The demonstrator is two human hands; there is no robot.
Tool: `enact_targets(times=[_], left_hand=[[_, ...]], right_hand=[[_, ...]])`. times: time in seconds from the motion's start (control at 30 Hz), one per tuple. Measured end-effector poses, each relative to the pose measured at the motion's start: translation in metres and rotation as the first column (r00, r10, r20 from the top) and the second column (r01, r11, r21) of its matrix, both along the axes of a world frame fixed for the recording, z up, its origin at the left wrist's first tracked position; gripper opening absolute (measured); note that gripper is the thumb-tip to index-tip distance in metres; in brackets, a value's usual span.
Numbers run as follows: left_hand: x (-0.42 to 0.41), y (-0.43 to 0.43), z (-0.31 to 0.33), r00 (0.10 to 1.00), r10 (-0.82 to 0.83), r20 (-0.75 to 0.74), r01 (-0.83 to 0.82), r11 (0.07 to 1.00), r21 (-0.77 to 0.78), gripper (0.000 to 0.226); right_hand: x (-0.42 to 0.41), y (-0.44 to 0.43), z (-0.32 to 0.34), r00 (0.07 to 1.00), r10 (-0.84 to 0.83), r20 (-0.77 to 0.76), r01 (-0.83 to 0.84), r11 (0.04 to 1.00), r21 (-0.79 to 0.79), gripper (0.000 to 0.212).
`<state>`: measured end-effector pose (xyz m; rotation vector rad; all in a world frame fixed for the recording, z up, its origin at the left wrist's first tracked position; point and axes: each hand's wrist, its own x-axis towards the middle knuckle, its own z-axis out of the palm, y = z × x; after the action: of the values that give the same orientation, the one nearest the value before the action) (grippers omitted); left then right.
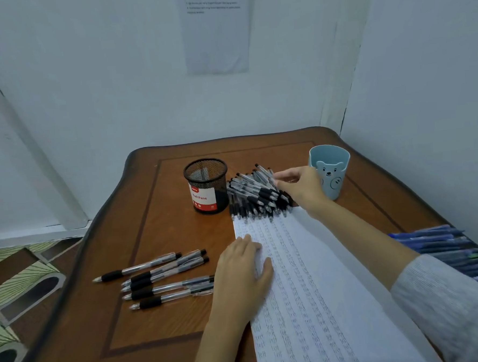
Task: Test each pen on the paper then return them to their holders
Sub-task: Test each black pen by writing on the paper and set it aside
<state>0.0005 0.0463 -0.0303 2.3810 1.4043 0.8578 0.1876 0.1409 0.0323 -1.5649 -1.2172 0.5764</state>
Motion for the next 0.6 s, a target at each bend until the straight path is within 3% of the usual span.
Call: enact_targets(times=[0.23, 0.6], left_hand=[[0.000, -0.001, -0.001, 1.000, -0.003, 0.004, 0.003, 1.000, -0.005, 0.040], [0.000, -0.004, 0.004, 1.000, -0.014, -0.006, 0.014, 1.000, 0.017, 0.037]], right_hand=[[-0.003, 0.032, -0.011, 0.993, 0.009, 0.118, -0.004, 0.999, -0.045, 0.016], [0.009, -0.022, -0.002, 0.995, 0.033, 0.089, -0.037, 0.998, 0.043, 0.023]])
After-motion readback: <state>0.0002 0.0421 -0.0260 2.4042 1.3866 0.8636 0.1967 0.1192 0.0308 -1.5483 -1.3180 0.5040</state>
